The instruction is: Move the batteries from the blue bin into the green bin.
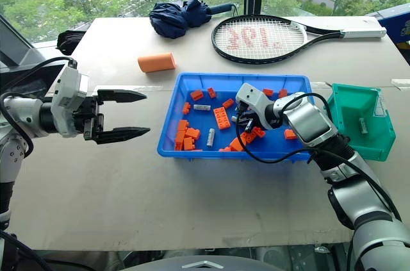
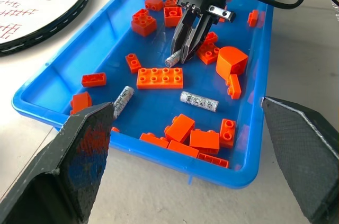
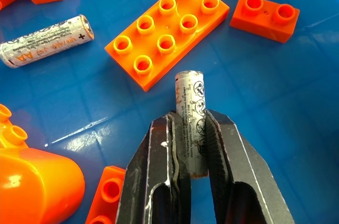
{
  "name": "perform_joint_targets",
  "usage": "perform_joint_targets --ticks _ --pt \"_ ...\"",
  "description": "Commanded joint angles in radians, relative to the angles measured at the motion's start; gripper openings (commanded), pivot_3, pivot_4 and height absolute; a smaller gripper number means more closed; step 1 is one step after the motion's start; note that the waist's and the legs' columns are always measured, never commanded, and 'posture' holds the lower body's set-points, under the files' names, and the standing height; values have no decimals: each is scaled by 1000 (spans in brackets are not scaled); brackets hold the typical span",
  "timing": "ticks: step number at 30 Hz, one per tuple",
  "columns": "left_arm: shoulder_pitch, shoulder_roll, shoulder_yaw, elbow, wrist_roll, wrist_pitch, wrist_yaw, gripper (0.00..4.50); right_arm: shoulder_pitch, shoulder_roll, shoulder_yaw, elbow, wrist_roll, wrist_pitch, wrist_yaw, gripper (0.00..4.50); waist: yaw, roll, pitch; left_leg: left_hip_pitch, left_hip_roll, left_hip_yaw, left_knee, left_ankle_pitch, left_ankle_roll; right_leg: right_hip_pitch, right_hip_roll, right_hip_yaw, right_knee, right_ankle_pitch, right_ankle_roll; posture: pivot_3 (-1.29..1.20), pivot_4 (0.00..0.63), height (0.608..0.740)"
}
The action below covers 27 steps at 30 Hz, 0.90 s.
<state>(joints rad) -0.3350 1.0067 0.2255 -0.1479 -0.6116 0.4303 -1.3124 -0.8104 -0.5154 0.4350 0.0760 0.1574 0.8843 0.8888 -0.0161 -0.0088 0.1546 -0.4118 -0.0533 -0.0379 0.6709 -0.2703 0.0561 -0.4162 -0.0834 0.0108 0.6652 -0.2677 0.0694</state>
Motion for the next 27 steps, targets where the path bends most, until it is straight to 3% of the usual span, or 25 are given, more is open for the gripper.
perform_joint_targets --ticks 1,7,15,25,27 --pt "-44 -16 8 -37 -33 3 8 4500 -2 -48 -111 -116 21 38 -22 85 2 0 0 -2 0 0 1 0 0 -2 0 0 1 0 0 0 150 740" --pt "-136 -90 -11 -97 -122 85 63 4500 52 -167 -330 -343 102 201 -60 85 5 0 0 -4 -1 -2 2 0 0 -3 -1 -2 1 1 1 0 150 740" --pt "-292 -212 -88 -100 -178 160 126 4500 292 -490 -663 -454 138 330 -57 85 14 0 0 -4 -2 -2 4 0 0 -2 -2 -2 4 1 1 0 150 740" --pt "-368 -244 -142 -69 -151 146 90 4500 519 -571 -792 -394 114 261 -126 85 3 0 0 -1 0 2 6 0 0 -2 1 3 8 1 1 0 150 740" --pt "-371 -243 -143 -61 -144 141 87 4500 537 -573 -795 -373 105 234 -140 979 5 0 0 -2 0 3 7 0 0 -2 1 3 8 1 1 0 150 740"
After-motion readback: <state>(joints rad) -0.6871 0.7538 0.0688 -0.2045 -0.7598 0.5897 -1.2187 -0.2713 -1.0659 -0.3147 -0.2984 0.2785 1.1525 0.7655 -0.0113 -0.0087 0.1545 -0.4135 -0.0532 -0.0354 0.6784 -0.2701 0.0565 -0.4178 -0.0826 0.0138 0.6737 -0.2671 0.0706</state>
